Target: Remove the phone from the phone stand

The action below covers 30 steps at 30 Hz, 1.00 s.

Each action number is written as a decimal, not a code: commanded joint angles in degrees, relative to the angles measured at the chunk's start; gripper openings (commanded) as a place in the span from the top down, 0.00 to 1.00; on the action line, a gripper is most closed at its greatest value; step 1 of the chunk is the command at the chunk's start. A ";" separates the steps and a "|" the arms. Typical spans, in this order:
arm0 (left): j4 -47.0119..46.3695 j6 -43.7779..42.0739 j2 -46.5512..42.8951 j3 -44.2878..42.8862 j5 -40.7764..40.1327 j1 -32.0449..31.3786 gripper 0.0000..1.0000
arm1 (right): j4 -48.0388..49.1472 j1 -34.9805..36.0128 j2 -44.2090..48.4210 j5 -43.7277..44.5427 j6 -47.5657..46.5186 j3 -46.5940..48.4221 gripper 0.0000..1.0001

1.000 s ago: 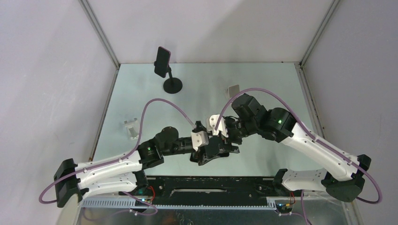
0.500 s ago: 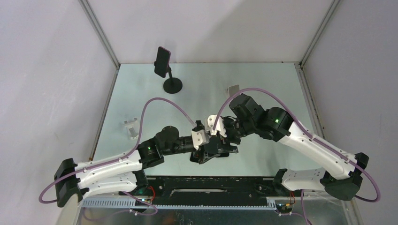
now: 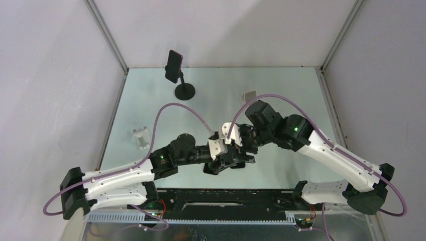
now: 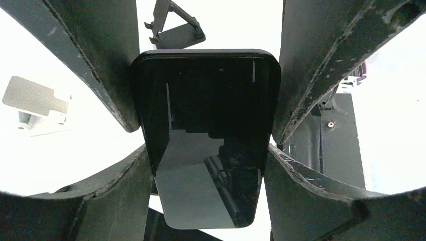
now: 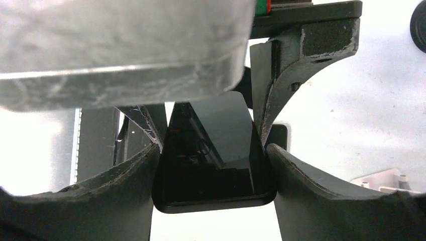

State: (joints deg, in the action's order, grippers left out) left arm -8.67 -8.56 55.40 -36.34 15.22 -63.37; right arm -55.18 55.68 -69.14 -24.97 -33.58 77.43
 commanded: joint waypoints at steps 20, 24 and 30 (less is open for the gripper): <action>-1.99 -0.57 -0.50 -0.52 -4.74 -0.08 0.99 | 3.92 0.11 2.57 0.13 0.50 2.65 0.01; -4.34 3.43 -1.51 1.70 -9.22 0.19 1.00 | 7.45 -0.48 4.63 3.11 1.19 0.11 0.01; -2.15 13.58 -1.98 2.57 -26.44 1.11 1.00 | 18.70 -1.96 8.88 15.33 9.23 -7.12 0.01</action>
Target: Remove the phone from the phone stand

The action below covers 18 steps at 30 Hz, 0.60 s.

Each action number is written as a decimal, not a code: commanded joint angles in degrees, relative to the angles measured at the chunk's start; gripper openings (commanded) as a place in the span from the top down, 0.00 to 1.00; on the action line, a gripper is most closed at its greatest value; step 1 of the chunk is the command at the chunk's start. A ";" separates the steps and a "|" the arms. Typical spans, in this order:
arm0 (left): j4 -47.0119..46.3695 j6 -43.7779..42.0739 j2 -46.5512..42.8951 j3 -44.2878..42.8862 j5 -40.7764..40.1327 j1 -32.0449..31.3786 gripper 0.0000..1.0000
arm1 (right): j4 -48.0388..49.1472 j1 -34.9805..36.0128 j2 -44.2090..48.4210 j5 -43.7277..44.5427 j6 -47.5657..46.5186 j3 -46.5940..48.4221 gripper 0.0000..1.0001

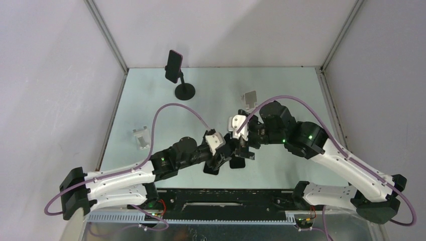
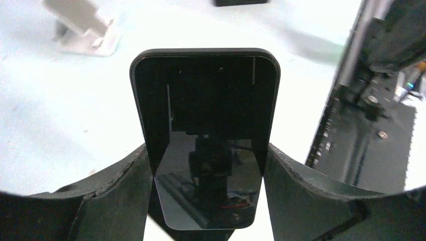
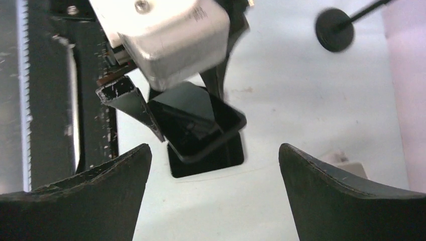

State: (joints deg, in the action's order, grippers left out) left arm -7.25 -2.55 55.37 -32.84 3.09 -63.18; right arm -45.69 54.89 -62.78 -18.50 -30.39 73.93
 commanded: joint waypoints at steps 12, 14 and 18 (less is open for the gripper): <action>29.26 36.47 5.59 -11.58 -31.00 12.76 1.00 | 21.25 -1.86 5.35 25.46 27.96 -14.78 0.01; 31.16 37.88 6.93 -11.39 -32.13 12.89 1.00 | 22.01 -1.80 5.19 27.88 31.57 -15.87 0.01; 31.51 40.38 7.04 -8.76 -33.27 12.90 1.00 | 21.27 -1.76 4.74 31.36 36.54 -16.61 0.01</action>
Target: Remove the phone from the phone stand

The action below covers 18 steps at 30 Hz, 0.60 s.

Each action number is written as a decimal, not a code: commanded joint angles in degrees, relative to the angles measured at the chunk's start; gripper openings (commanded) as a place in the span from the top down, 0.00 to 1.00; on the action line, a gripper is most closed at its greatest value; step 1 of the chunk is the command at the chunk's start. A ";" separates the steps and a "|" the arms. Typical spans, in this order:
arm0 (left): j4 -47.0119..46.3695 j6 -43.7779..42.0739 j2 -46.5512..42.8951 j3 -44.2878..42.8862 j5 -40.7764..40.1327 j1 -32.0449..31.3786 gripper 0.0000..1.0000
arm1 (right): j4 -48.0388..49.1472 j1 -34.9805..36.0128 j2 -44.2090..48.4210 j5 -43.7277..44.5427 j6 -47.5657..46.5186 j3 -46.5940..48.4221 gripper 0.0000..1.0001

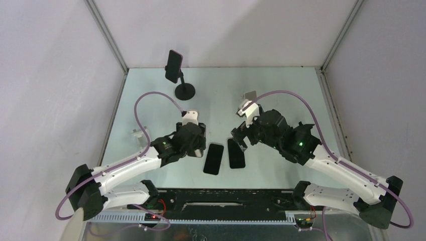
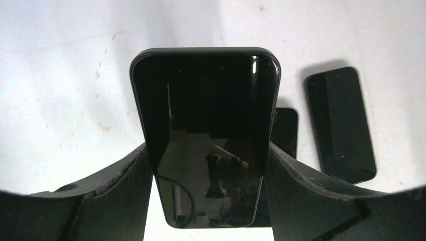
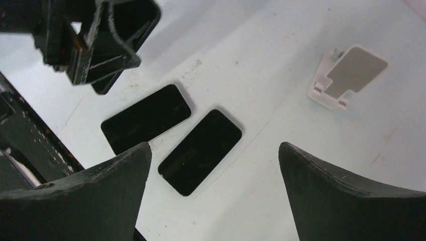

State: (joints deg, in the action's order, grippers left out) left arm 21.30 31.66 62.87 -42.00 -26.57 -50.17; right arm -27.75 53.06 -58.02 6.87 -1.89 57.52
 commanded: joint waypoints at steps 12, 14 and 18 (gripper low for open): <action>1.29 5.19 5.53 3.25 -2.02 -0.16 1.00 | 1.33 0.15 -1.77 3.90 15.30 -3.09 0.01; 1.35 4.75 6.95 3.04 -1.93 -0.11 1.00 | 0.68 0.15 -2.28 3.55 15.96 -3.11 0.01; 0.68 4.14 10.07 2.85 -0.69 -0.10 1.00 | -0.23 0.25 -2.98 2.99 16.14 -3.13 0.01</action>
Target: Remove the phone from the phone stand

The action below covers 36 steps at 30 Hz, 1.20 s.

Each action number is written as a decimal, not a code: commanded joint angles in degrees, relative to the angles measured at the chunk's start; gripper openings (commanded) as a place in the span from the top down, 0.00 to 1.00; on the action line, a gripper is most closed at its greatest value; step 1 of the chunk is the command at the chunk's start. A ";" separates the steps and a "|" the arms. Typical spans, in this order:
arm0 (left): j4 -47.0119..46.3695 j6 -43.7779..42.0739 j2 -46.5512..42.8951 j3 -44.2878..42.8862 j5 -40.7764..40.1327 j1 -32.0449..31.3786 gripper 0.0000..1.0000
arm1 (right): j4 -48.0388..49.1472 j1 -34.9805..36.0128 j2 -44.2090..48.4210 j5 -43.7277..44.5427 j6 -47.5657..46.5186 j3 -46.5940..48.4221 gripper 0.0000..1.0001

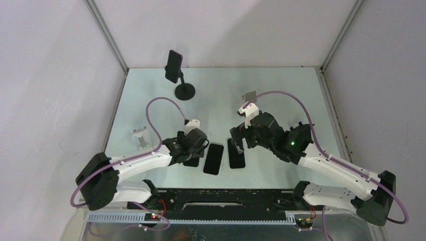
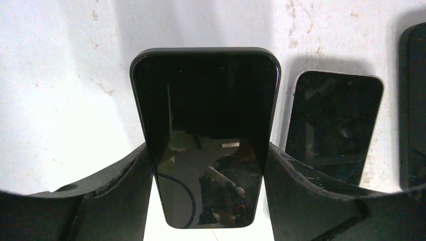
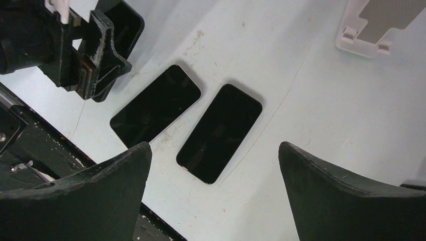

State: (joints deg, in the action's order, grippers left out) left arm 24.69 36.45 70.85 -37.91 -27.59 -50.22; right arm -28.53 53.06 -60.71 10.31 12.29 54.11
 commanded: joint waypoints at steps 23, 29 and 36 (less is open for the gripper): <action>-2.88 3.19 13.14 -5.46 12.39 -4.37 1.00 | 0.98 -1.07 -0.70 -2.67 3.03 0.30 0.01; -3.70 6.13 17.12 -10.35 13.34 -4.71 1.00 | 0.89 -1.70 -0.27 -3.01 3.56 0.23 0.01; -2.18 7.17 18.02 -11.90 12.22 -4.65 1.00 | -0.59 -2.27 0.73 -2.25 3.64 0.25 0.01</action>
State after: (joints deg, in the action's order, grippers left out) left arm 24.03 41.10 89.03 -47.35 -15.44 -54.52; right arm -28.80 51.20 -61.95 7.44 15.07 54.11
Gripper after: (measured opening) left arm 0.725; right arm 0.993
